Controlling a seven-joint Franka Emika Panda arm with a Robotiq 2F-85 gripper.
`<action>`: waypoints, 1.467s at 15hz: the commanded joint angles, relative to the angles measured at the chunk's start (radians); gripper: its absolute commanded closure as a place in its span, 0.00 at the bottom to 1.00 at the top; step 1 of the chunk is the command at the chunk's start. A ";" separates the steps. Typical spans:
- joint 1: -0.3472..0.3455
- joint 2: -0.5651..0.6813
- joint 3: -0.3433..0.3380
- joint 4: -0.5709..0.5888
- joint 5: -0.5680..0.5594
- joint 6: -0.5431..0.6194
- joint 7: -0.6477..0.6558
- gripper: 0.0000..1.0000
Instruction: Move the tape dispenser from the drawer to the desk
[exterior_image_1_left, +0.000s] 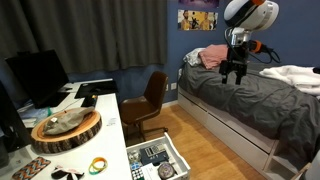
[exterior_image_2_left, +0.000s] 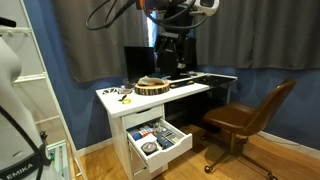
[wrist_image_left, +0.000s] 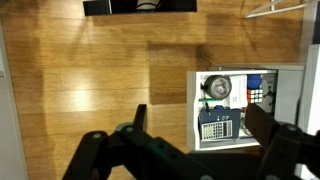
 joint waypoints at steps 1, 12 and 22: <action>-0.024 0.002 0.022 0.001 0.006 -0.002 -0.006 0.00; 0.092 0.149 0.236 -0.073 0.024 0.025 0.142 0.00; 0.134 0.334 0.312 -0.123 0.204 0.410 0.235 0.00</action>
